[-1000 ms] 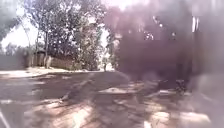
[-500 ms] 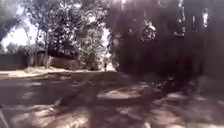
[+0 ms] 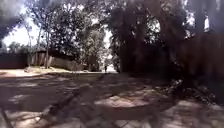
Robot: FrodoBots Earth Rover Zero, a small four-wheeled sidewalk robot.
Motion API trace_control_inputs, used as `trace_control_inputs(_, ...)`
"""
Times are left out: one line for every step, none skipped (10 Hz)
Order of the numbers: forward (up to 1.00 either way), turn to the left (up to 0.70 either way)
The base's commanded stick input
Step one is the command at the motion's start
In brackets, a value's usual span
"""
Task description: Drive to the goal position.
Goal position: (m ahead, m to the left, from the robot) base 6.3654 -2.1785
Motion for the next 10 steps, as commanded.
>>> trace_control_inputs(0.70, 0.00)
trace_control_inputs(0.70, 0.00)
trace_control_inputs(0.70, 0.00)
trace_control_inputs(0.70, -0.05)
trace_control_inputs(0.70, -0.10)
trace_control_inputs(0.70, -0.14)
trace_control_inputs(0.70, -0.19)
trace_control_inputs(0.70, -0.24)
trace_control_inputs(0.70, -0.28)
trace_control_inputs(0.70, -0.33)
